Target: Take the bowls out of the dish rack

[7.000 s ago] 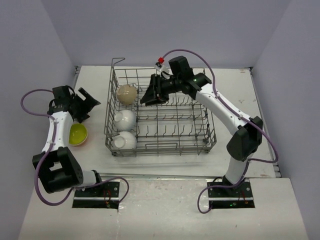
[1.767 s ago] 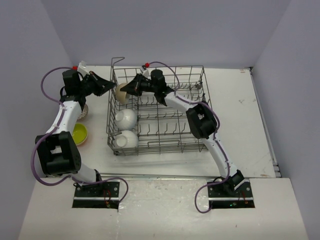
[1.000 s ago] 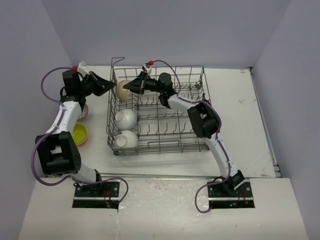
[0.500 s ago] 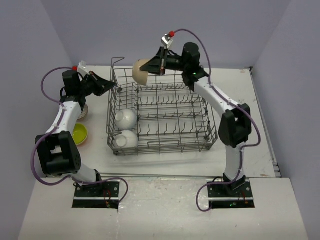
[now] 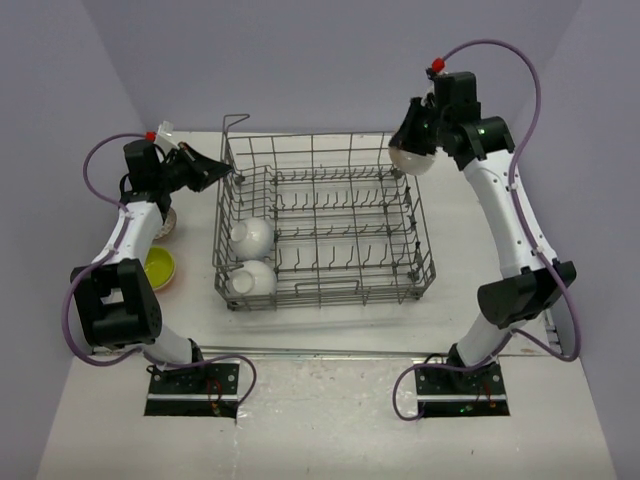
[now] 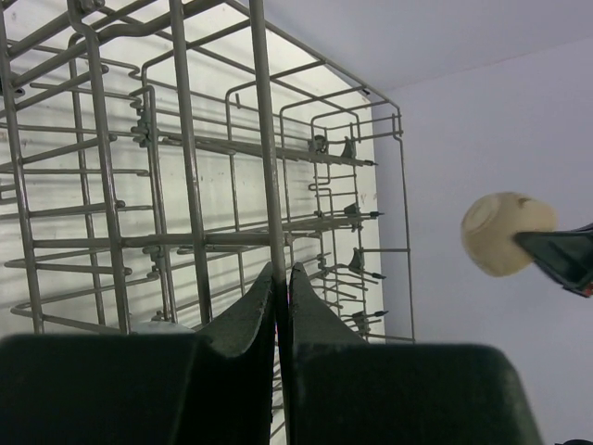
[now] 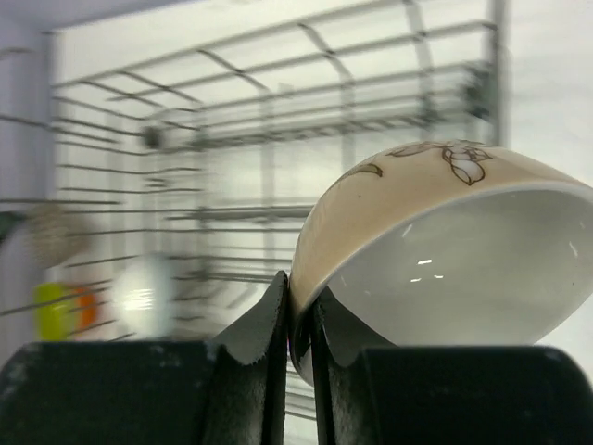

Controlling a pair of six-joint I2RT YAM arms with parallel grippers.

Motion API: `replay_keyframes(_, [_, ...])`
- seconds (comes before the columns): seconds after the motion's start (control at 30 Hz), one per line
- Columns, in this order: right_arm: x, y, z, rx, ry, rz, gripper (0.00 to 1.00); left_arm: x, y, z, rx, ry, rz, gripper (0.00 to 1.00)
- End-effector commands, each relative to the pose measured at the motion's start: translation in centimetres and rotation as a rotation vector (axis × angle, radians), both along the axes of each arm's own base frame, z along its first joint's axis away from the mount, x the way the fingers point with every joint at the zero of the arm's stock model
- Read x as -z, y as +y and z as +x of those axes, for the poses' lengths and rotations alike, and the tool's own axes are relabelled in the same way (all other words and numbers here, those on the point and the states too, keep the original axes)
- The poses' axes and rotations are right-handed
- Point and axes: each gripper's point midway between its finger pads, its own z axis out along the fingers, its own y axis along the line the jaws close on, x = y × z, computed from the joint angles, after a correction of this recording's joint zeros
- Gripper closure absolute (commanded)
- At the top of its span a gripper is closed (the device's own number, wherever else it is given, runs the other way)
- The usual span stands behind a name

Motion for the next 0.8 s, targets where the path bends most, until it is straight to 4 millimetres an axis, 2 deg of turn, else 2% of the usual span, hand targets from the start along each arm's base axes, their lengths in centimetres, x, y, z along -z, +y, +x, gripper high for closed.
replay_keyframes(0.0, [3.9,-7.6,-1.9,0.221,0.08,-0.336,1.0,6.2,0.3,0.0,0.033,0.087,0.095,1.0])
replay_keyframes(0.1, [7.3,-11.3,-2.1,0.329,0.187,-0.484,1.0,6.4,0.2,0.2,0.042,0.086,0.099,1.0])
replay_keyframes(0.17, [8.5,-13.2,-2.0,0.388,0.228,-0.547,1.0,6.5,0.3,0.4,0.047,0.093,0.106,1.0])
replay_keyframes(0.3, [11.4,-17.0,-0.9,0.446,0.343,-0.589,1.0,6.2,0.3,0.6,0.056,0.087,0.11,1.0])
replay_keyframes(0.33, [12.4,-18.7,-0.9,0.468,0.394,-0.604,1.0,6.2,0.3,0.6,0.057,0.088,0.109,1.0])
replay_keyframes(0.37, [13.8,-19.3,-0.3,0.464,0.43,-0.608,1.0,6.1,0.3,0.7,0.057,0.083,0.109,1.0])
replay_keyframes(0.4, [14.4,-20.5,-0.2,0.491,0.455,-0.603,1.0,6.0,0.3,0.8,0.057,0.083,0.109,1.0])
replay_keyframes(0.5, [16.6,-22.2,0.7,0.513,0.517,-0.591,1.0,6.2,0.3,0.9,0.062,0.089,0.109,1.0])
replay_keyframes(0.53, [17.2,-23.6,0.7,0.536,0.548,-0.58,1.0,6.2,0.3,1.0,0.061,0.09,0.108,1.0])
replay_keyframes(0.57, [17.2,-24.0,1.2,0.544,0.551,-0.566,1.0,6.3,0.3,1.0,0.061,0.093,0.108,1.0])
replay_keyframes(0.6, [18.7,-24.3,1.4,0.542,0.591,-0.571,1.0,6.4,0.3,1.0,0.061,0.095,0.107,1.0])
replay_keyframes(0.67, [20.3,-24.9,1.9,0.547,0.627,-0.56,1.0,6.7,0.3,1.0,0.062,0.099,0.109,1.0])
replay_keyframes(0.77, [21.5,-25.3,2.3,0.548,0.647,-0.569,1.0,6.9,0.4,1.0,0.064,0.103,0.115,1.0])
